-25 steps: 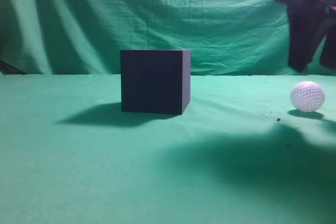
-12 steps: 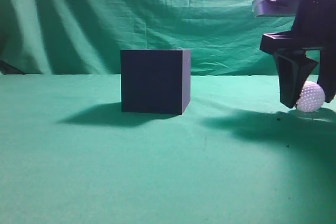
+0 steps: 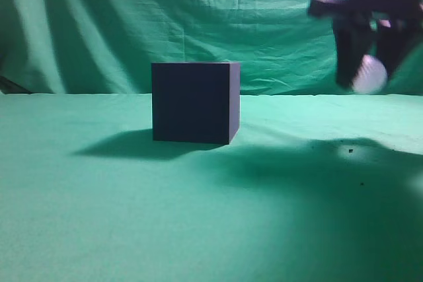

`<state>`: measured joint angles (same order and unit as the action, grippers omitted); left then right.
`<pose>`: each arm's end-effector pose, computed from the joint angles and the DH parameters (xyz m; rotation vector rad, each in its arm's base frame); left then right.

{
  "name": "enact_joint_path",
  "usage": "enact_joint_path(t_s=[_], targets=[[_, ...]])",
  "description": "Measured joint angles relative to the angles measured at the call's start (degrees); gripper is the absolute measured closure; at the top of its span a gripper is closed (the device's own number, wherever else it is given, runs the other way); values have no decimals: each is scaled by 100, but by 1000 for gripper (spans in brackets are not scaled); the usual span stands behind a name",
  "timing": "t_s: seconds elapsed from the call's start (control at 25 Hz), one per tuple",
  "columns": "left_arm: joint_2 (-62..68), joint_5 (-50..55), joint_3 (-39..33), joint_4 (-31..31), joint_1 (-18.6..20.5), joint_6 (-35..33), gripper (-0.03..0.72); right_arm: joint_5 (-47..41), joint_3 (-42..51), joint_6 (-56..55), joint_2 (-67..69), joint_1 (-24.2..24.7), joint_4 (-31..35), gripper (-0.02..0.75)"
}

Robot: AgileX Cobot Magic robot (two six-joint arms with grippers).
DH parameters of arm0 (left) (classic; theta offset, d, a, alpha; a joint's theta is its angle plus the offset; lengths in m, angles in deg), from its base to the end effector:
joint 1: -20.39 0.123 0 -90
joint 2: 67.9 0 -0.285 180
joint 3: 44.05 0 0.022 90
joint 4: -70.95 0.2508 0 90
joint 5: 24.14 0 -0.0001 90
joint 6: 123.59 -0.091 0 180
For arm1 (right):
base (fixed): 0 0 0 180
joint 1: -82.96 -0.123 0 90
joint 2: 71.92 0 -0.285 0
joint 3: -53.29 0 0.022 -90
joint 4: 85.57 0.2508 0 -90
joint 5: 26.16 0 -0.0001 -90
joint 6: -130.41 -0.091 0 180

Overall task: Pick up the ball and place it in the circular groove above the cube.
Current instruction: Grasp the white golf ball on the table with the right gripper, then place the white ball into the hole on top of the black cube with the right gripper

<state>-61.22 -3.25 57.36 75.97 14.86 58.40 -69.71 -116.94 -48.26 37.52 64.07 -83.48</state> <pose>0.0525 -0.0022 0.1735 0.1112 1.8481 -0.0055 0.3317 0.1159 0.2017 -0.4680 2.8080 0.1069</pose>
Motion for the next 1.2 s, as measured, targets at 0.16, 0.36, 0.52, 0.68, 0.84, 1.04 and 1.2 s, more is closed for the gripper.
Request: enact_joint_path(t_s=[0.16,0.36,0.52,0.68,0.84,1.04,1.2], targets=[[0,0,0,0,0,0,688,-124,-680,25,-366,-397,172,416],[0,0,0,0,0,0,688,273,-1028,92,-398,-1401,279,416],[0,0,0,0,0,0,688,651,-1028,342,-123,-1994,348,416],[0,0,0,0,0,0,688,931,-1028,437,210,-2108,346,416],[0,0,0,0,0,0,688,1130,-1028,488,396,-2108,259,416],[0,0,0,0,0,0,688,1320,-1038,510,587,-2108,197,416],[0,0,0,0,0,0,688,1371,-1061,510,602,-2108,197,267]])
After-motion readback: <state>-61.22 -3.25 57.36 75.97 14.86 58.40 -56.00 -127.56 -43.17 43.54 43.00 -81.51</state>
